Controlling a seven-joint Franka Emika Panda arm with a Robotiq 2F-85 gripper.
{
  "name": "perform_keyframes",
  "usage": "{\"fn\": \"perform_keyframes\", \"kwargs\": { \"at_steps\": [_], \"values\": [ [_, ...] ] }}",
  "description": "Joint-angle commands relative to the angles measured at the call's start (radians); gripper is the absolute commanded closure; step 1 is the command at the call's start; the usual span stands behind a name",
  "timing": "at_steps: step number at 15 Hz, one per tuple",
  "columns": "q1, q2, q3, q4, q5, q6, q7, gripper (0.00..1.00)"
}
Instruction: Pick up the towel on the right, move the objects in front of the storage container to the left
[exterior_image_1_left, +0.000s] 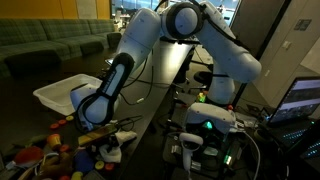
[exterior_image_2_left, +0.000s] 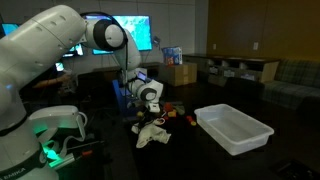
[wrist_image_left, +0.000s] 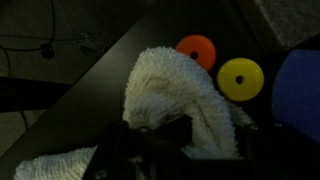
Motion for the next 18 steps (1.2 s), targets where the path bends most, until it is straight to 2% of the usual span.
{"fn": "perform_keyframes", "kwargs": {
  "at_steps": [1,6,10,18],
  "values": [
    [0.026,0.034,-0.005,0.07,0.011,-0.018,0.009,0.96],
    [0.033,0.02,-0.061,0.03,-0.011,0.0,0.04,0.96],
    [0.038,0.012,-0.139,0.005,-0.053,0.009,0.07,0.96],
    [0.049,0.039,-0.308,0.054,-0.239,0.004,0.154,0.96]
  ]
}}
